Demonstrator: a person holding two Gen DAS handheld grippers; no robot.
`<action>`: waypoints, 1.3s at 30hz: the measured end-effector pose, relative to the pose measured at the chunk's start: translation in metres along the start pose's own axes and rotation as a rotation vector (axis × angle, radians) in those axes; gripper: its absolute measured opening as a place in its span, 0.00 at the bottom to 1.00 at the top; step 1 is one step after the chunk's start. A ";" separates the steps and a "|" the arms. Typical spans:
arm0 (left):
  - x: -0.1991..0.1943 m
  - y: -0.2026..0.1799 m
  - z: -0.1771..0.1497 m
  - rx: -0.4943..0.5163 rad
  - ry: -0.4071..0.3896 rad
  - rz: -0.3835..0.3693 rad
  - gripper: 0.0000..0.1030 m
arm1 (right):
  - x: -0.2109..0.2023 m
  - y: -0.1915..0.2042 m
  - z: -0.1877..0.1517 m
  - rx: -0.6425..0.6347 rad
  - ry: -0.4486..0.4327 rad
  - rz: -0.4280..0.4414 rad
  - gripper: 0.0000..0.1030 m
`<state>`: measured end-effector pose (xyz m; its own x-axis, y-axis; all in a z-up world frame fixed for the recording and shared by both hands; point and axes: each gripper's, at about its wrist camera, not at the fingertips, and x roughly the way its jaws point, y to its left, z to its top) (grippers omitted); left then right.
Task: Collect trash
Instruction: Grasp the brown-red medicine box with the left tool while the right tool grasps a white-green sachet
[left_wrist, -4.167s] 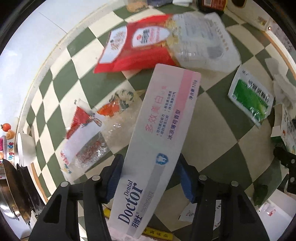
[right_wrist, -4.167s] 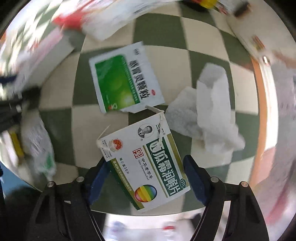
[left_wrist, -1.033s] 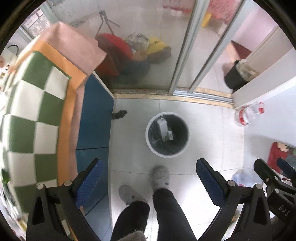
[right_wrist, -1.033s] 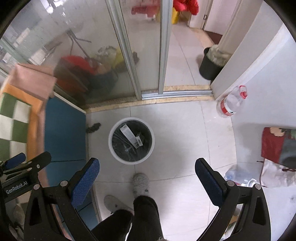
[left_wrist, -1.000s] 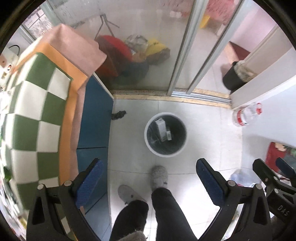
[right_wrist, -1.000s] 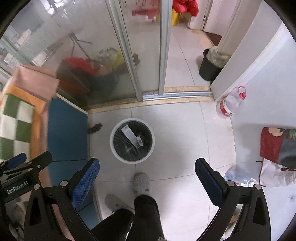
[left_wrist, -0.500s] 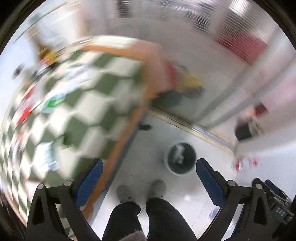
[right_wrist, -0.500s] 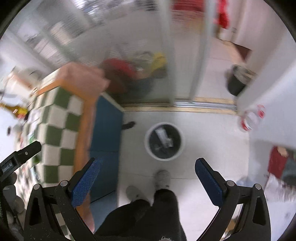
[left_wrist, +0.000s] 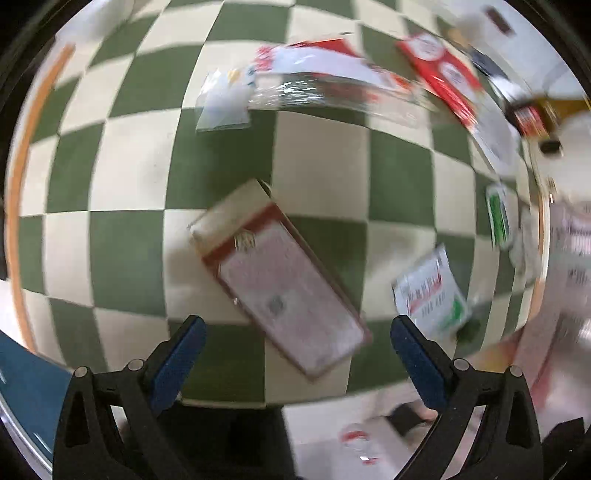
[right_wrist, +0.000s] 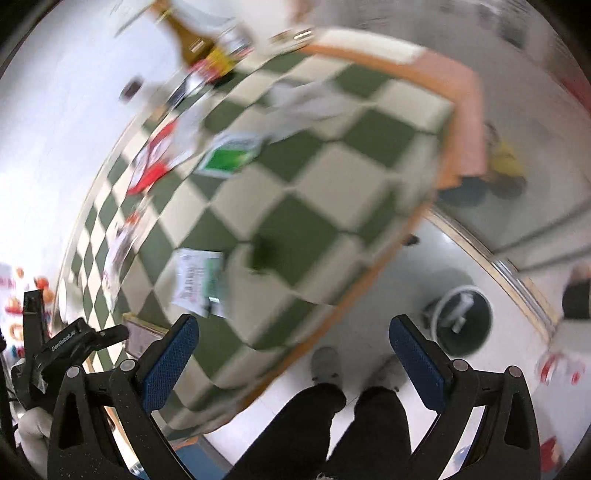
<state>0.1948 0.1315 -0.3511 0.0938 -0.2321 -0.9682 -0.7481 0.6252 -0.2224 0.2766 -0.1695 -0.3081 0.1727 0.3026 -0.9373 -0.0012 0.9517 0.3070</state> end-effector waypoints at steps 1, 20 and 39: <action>0.007 0.002 0.007 -0.016 0.021 -0.007 0.99 | 0.011 0.015 0.007 -0.019 0.016 -0.007 1.00; 0.044 -0.066 0.005 0.835 -0.221 0.434 0.64 | 0.100 0.066 0.024 0.032 0.100 -0.075 0.77; 0.011 -0.041 -0.031 0.823 -0.380 0.384 0.53 | 0.065 0.095 -0.002 -0.115 -0.156 -0.222 0.00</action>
<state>0.2062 0.0805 -0.3487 0.2524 0.2603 -0.9320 -0.0944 0.9652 0.2440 0.2856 -0.0598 -0.3401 0.3308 0.0832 -0.9400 -0.0567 0.9961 0.0682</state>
